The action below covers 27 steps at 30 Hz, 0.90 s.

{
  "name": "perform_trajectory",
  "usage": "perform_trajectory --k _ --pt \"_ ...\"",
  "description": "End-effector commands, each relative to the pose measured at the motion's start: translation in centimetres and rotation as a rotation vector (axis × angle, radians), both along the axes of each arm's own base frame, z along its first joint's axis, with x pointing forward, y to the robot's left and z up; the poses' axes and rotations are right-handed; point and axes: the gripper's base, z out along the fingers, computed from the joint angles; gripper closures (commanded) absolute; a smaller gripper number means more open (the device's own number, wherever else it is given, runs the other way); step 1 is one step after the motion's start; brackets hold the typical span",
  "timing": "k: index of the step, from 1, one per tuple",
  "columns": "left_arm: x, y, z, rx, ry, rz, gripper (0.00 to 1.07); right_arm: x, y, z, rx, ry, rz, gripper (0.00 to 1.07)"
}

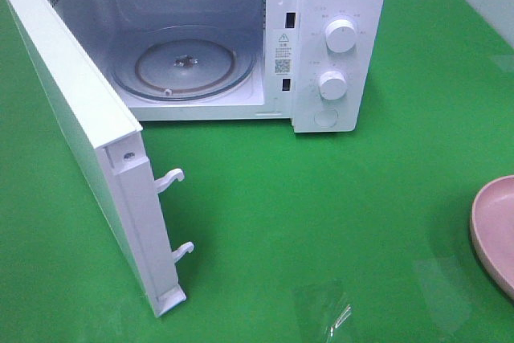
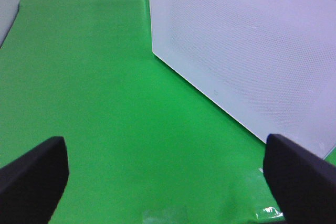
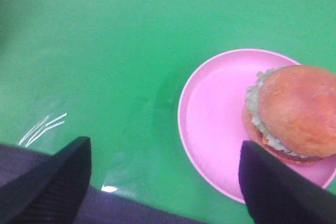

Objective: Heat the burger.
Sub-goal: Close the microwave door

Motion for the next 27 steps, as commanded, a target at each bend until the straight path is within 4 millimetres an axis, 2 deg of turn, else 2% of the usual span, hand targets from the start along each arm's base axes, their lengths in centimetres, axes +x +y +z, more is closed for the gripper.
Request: perform_trajectory --k 1,7,12,27 --pt "0.0 0.0 0.0 -0.003 -0.005 0.007 0.14 -0.7 -0.3 0.1 0.032 -0.102 -0.079 0.33" --pt "0.0 0.0 0.0 -0.002 -0.005 0.007 0.14 -1.8 -0.4 -0.2 0.053 -0.196 -0.143 0.33" --pt "0.0 0.0 0.0 -0.002 -0.005 0.007 0.14 -3.2 -0.6 -0.2 0.051 -0.281 -0.261 0.34" --pt "-0.1 0.0 0.0 -0.006 -0.008 0.005 0.14 -3.3 -0.6 -0.2 0.043 -0.283 -0.278 0.36"
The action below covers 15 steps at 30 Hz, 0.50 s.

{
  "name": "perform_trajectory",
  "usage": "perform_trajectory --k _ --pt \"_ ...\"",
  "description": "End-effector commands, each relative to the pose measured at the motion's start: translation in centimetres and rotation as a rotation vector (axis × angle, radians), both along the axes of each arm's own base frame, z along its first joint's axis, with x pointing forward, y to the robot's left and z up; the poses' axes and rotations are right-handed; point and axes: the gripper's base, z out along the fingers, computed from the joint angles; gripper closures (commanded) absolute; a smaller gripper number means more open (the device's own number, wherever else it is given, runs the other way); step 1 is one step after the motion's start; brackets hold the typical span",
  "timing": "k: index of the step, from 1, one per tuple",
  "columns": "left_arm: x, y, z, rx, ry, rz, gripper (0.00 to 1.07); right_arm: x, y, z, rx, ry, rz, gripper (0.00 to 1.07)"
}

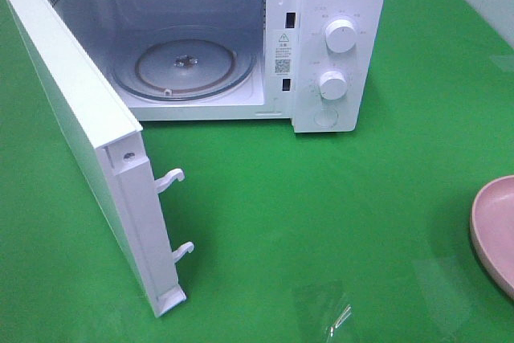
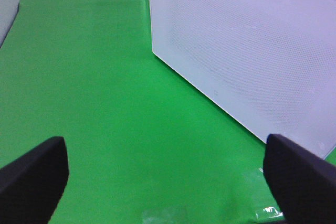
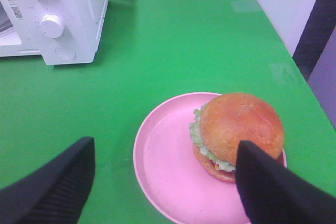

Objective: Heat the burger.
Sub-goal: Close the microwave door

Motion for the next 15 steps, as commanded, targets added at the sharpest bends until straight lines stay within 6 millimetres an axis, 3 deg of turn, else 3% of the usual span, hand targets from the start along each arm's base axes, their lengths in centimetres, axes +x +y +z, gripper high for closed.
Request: perform_trajectory --k 1,15 --pt "-0.08 -0.01 -0.01 -0.006 -0.008 0.005 0.14 -0.43 -0.01 0.05 -0.010 -0.034 -0.001 0.36" --pt "-0.08 -0.01 -0.01 -0.006 -0.008 0.005 0.14 -0.43 -0.01 0.05 -0.010 -0.034 -0.001 0.36"
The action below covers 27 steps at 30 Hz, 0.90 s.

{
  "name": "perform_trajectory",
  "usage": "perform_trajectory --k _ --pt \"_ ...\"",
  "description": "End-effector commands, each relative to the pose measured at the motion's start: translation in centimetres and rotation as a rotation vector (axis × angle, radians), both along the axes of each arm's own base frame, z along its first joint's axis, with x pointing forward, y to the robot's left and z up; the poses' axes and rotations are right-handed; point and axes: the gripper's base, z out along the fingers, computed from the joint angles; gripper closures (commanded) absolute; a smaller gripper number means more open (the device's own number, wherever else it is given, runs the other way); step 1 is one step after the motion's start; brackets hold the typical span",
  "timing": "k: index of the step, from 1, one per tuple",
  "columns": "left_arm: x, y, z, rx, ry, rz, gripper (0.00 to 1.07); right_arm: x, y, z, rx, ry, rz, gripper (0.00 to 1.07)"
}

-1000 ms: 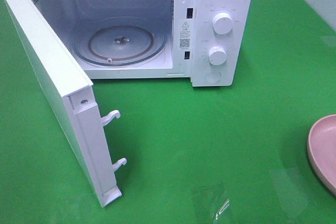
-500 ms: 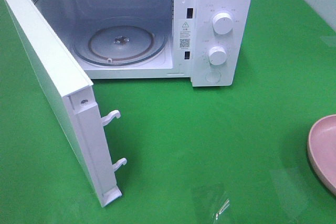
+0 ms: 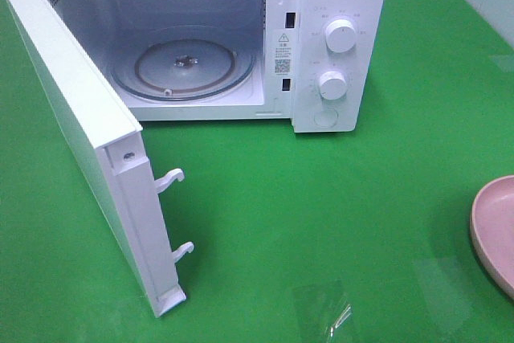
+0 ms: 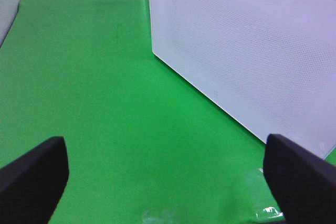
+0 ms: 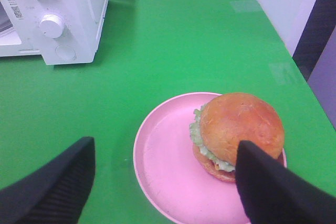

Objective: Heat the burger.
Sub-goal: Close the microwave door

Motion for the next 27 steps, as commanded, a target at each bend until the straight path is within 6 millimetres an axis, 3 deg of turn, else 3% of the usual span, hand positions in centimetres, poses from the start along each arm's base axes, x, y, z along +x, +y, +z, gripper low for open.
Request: perform_trajectory --k 1,27 --pt "-0.08 -0.01 -0.01 -0.006 -0.008 0.005 0.14 -0.43 -0.01 0.05 -0.010 -0.034 -0.001 0.36" --pt "-0.08 -0.14 0.04 -0.027 -0.011 -0.001 0.14 -0.43 -0.01 0.05 -0.010 -0.034 -0.001 0.37"
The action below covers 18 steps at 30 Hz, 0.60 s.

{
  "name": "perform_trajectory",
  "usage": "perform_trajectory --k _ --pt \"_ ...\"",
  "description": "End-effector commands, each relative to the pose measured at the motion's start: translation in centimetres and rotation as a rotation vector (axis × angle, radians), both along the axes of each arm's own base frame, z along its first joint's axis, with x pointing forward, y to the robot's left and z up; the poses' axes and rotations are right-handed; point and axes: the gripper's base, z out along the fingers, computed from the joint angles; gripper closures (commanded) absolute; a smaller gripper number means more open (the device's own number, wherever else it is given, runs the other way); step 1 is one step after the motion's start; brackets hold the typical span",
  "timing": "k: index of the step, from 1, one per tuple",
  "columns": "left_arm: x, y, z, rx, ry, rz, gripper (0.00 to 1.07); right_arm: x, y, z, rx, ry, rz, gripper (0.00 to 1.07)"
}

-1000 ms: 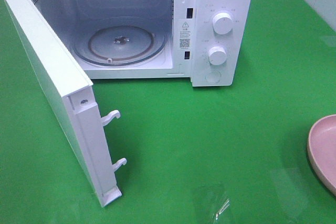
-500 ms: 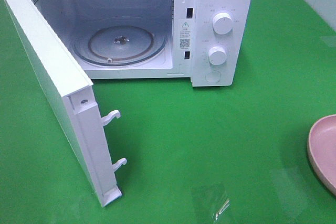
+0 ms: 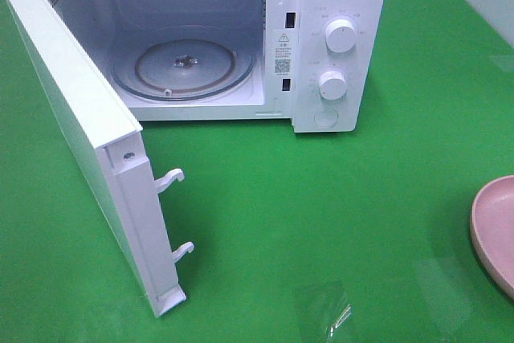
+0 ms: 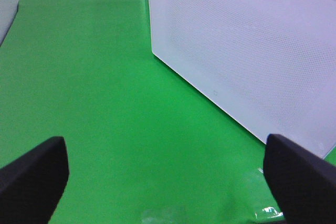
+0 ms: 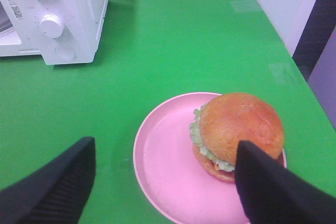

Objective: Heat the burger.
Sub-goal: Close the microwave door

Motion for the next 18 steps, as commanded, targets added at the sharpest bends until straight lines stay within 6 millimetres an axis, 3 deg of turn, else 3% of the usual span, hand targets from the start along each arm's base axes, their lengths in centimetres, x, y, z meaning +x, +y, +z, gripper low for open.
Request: perform_trajectory --k 1,7,12,16,18 --pt "-0.1 -0.1 0.0 -0.025 -0.011 0.000 0.14 -0.4 0.0 0.0 -0.010 -0.034 -0.001 0.37" --pt "0.0 -0.1 1.0 -0.040 -0.066 0.009 0.15 -0.4 0.0 0.0 -0.010 -0.034 -0.001 0.37" --pt "1.2 0.0 1.7 -0.039 -0.075 0.022 0.19 -0.4 0.0 0.1 -0.010 -0.035 -0.001 0.37" --pt "2.0 0.1 2.2 -0.043 -0.091 0.029 0.28 -0.4 0.0 0.1 -0.010 -0.035 -0.001 0.37" --pt "3.1 0.1 2.5 -0.047 -0.097 0.036 0.45 -0.4 0.0 0.1 -0.010 -0.035 -0.001 0.37"
